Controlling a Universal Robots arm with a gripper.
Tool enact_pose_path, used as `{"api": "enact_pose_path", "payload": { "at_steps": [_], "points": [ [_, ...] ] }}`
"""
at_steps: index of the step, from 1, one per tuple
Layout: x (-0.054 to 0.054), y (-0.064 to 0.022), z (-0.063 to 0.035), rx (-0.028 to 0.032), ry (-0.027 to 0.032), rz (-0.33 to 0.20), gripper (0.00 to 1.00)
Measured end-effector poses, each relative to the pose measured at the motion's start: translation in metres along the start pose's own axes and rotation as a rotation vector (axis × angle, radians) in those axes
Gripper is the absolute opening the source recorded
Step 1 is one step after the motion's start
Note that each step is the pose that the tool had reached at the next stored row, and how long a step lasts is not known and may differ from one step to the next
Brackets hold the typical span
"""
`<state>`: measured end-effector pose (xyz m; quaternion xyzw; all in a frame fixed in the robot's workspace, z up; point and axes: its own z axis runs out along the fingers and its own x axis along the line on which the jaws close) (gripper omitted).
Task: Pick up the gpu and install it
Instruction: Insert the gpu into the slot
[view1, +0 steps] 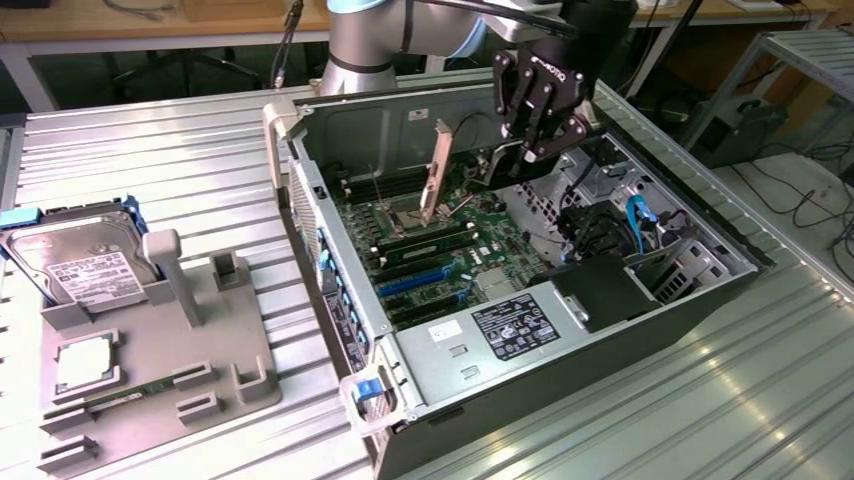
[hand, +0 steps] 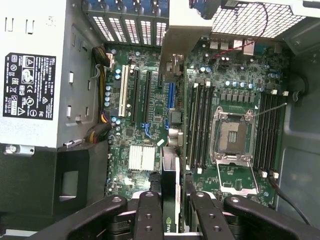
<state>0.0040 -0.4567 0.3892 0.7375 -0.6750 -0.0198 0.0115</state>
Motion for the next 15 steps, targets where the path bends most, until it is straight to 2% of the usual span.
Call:
{"api": "enact_pose_path", "payload": {
  "at_steps": [15],
  "points": [
    [0.0,0.0003,0.0038,0.0,-0.0001,0.0,0.27]
  ]
}}
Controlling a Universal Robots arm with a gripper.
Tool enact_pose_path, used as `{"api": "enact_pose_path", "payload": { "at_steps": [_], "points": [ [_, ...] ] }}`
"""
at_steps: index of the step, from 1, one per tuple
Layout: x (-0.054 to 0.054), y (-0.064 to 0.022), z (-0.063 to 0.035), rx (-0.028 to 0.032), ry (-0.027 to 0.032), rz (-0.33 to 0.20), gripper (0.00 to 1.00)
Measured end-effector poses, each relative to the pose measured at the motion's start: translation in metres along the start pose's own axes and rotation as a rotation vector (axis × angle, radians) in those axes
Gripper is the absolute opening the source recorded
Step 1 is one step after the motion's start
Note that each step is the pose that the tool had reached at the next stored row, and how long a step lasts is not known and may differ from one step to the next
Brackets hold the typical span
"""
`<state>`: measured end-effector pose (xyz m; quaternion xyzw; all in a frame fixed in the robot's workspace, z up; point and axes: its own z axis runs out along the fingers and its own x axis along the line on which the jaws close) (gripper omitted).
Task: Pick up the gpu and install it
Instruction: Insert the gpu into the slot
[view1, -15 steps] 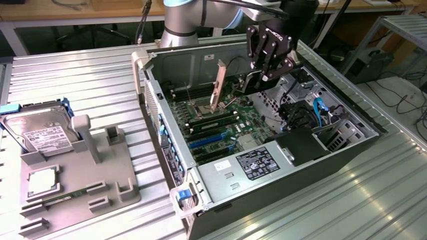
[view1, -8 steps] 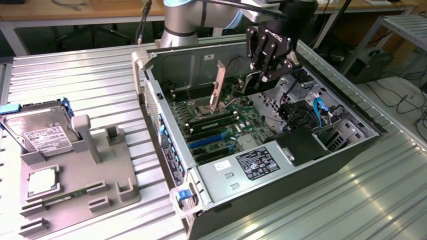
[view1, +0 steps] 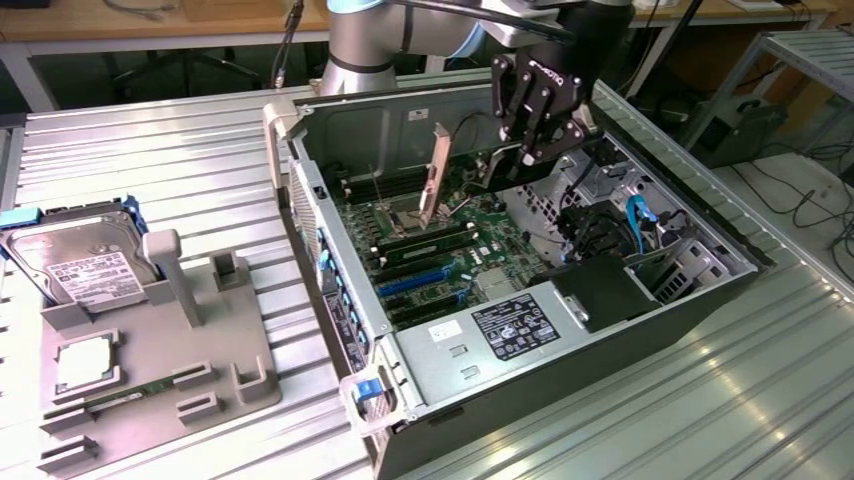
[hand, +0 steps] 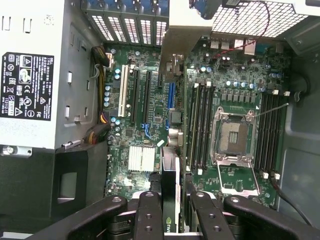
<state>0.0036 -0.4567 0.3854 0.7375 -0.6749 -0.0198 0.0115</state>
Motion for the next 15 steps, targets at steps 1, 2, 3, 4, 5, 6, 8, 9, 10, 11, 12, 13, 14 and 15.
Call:
{"api": "enact_pose_path", "payload": {
  "at_steps": [1,2,3,4,5,6,8,9,10,11,12,13,14,15],
  "points": [
    [0.0,0.0,0.0001,0.0,0.0001,0.0,0.27],
    [0.0,0.0,0.0005,0.0,0.0,0.0,0.27],
    [0.0,0.0,0.0011,0.0001,-0.0002,0.0,0.27],
    [0.0,-0.0001,0.0015,0.0001,-0.0002,0.0,0.27],
    [0.0,-0.0001,0.0022,0.0,0.0,0.0,0.27],
    [0.0,-0.0001,0.0028,0.0,0.0,0.0,0.27],
    [0.0,0.0003,0.0046,0.0,-0.0001,0.001,0.27],
    [0.0,0.0006,0.0055,0.0,-0.0001,0.003,0.27],
    [0.0,0.0008,0.0062,0.0,-0.0001,0.004,0.27],
    [0.0,0.001,0.0068,0.0,-0.0001,0.005,0.27],
    [0.0,0.001,0.0073,0.0,-0.0001,0.005,0.27],
    [0.0,0.001,0.0077,0.0001,-0.0001,0.005,0.27],
    [0.0,0.0011,0.0081,0.0,-0.0002,0.005,0.27],
    [0.0,0.0011,0.0085,0.0,-0.0002,0.006,0.27]
  ]
}}
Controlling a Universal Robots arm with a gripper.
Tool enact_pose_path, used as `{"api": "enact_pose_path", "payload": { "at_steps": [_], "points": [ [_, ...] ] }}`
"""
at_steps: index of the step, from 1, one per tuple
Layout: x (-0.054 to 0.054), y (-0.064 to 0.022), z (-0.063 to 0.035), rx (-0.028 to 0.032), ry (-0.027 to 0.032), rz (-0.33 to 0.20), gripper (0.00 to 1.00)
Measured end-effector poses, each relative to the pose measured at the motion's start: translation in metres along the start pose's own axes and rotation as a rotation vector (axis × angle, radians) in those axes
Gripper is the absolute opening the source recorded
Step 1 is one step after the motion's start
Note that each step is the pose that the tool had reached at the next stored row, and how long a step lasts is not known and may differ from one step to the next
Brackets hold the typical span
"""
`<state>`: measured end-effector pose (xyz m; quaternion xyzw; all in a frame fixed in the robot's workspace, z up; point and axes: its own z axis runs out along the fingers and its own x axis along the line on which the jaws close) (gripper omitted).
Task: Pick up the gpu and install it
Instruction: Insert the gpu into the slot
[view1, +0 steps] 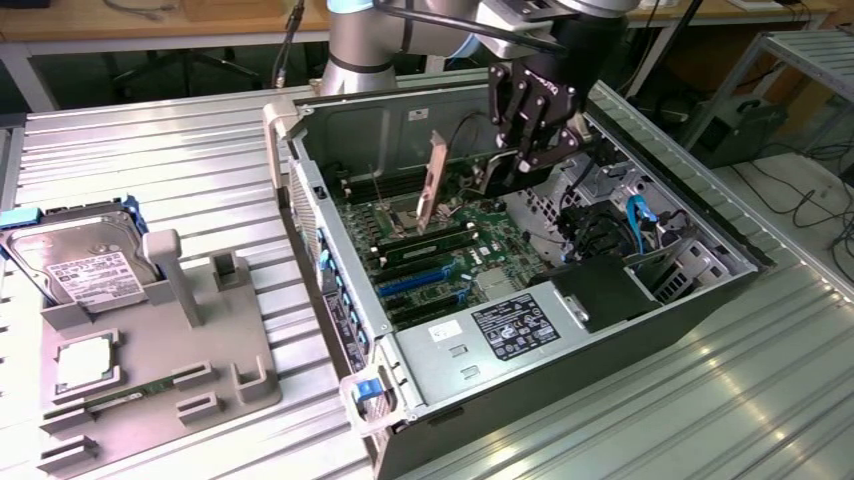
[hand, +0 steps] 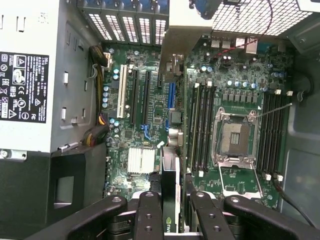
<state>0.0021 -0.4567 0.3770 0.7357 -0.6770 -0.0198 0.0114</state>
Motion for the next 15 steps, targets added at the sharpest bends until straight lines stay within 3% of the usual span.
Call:
{"api": "enact_pose_path", "payload": {
  "at_steps": [15],
  "points": [
    [0.0002,-0.0003,0.0083,0.0,0.0,0.0,0.27]
  ]
}}
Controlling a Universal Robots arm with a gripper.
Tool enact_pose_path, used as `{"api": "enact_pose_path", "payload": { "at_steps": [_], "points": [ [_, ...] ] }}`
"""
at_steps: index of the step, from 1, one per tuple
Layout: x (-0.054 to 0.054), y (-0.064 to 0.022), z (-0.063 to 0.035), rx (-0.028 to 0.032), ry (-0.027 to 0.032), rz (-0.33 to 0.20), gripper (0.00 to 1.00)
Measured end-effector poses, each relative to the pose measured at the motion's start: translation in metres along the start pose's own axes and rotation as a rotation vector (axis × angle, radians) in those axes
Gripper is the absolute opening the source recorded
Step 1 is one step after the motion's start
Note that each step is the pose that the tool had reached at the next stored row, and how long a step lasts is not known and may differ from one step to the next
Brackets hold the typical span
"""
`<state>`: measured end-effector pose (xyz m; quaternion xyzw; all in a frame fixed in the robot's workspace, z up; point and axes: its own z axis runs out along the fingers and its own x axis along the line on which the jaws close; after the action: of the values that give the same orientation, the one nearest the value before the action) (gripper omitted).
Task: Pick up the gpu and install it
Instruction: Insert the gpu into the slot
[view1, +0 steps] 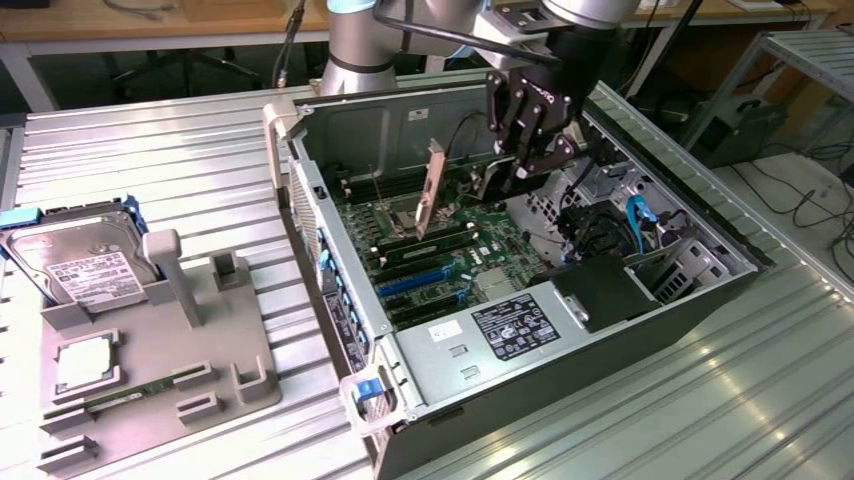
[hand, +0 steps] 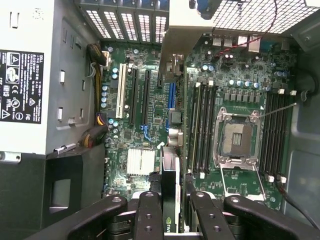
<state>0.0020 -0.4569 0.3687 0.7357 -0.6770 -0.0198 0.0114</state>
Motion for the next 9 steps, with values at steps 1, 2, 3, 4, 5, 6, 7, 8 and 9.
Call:
{"api": "enact_pose_path", "payload": {
  "at_steps": [1,2,3,4,5,6,7,8,9],
  "points": [
    [0.0,0.0,0.0004,0.0,0.0,0.0,0.27],
    [0.0001,0.0,0.0008,0.0,0.0,0.0,0.27],
    [0.0001,0.0,0.0011,0.0,0.0,0.0,0.27],
    [0.0001,0.0,0.0015,0.0,0.0,0.0,0.27],
    [0.0002,0.0001,0.0018,0.0,-0.0001,0.0,0.27],
    [0.0001,0.0006,0.0024,0.0,-0.0001,0.0,0.27],
    [0.0001,0.0008,0.0034,0.0003,-0.0001,0.0,0.27],
    [0.0001,0.0012,0.0041,0.0004,-0.0002,0.0,0.27],
    [0.0001,0.0022,0.0062,0.0029,0.0002,0.0,0.27]
  ]
}}
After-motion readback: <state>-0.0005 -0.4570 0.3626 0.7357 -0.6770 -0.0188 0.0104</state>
